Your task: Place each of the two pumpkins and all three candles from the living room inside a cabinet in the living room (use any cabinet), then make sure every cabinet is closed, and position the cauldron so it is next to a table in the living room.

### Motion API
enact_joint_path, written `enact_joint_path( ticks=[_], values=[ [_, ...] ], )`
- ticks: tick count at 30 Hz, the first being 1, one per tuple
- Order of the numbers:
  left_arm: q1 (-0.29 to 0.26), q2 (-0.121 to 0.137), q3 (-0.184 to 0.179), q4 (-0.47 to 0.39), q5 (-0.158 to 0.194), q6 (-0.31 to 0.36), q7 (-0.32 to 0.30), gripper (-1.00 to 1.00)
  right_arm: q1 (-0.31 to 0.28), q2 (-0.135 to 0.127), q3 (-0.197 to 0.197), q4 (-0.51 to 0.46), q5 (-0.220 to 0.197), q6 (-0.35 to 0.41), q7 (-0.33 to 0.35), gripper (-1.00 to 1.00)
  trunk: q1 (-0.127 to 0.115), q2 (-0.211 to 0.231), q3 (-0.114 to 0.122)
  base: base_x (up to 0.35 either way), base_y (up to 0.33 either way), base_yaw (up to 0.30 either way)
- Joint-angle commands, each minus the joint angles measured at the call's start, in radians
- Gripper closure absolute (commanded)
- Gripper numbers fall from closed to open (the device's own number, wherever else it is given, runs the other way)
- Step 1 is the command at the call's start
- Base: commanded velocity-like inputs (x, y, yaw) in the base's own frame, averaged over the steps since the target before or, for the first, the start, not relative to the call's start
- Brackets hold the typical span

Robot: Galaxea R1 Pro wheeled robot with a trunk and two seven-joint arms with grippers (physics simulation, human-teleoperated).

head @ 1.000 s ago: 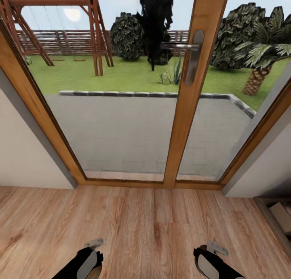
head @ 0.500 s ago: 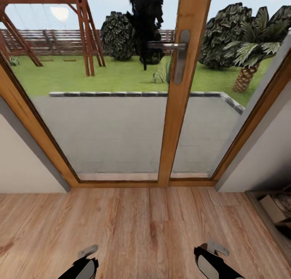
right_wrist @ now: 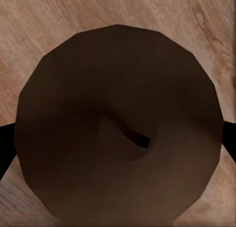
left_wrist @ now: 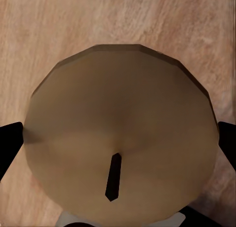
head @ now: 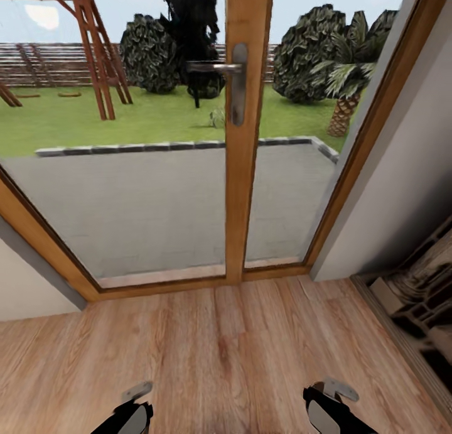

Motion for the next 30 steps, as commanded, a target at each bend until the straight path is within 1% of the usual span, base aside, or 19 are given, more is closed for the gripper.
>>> enact_joint_path(
  ticks=[1,4,8,12,21,30],
  values=[
    [0.0,0.001,-0.006,-0.003,0.003,0.006,0.007,1.0,-0.001,-0.001,0.008,-0.002,-0.009,-0.001,0.001,1.0,0.0,0.0,-0.001,-0.014,0.006,-0.271],
    [0.0,-0.001,-0.006,-0.003,0.003,0.006,0.007,1.0,-0.001,-0.001,0.008,-0.002,-0.01,-0.001,0.001,1.0,0.0,0.0,-0.002,-0.006,0.002,-0.271],
    [0.0,-0.015,-0.006,-0.003,0.003,0.005,0.007,1.0,-0.001,0.0,0.008,-0.002,-0.011,0.0,0.001,1.0,0.0,0.0,-0.004,-0.001,0.0,-0.271],
    [0.001,-0.023,-0.007,0.006,0.001,0.005,0.007,1.0,-0.001,0.001,0.008,0.011,-0.009,-0.001,0.001,1.0,0.0,0.0,-0.006,0.0,0.0,-0.271],
    [0.002,-0.027,-0.008,0.02,-0.005,0.005,0.007,1.0,-0.001,0.007,0.008,0.018,-0.008,-0.001,0.001,1.0,0.0,0.0,-0.01,0.0,0.0,-0.271],
    [0.001,-0.033,-0.008,0.02,-0.008,0.005,0.007,1.0,-0.001,0.007,0.008,0.018,-0.011,-0.02,0.001,1.0,0.0,0.0,-0.009,0.0,0.0,-0.28]
  ],
)
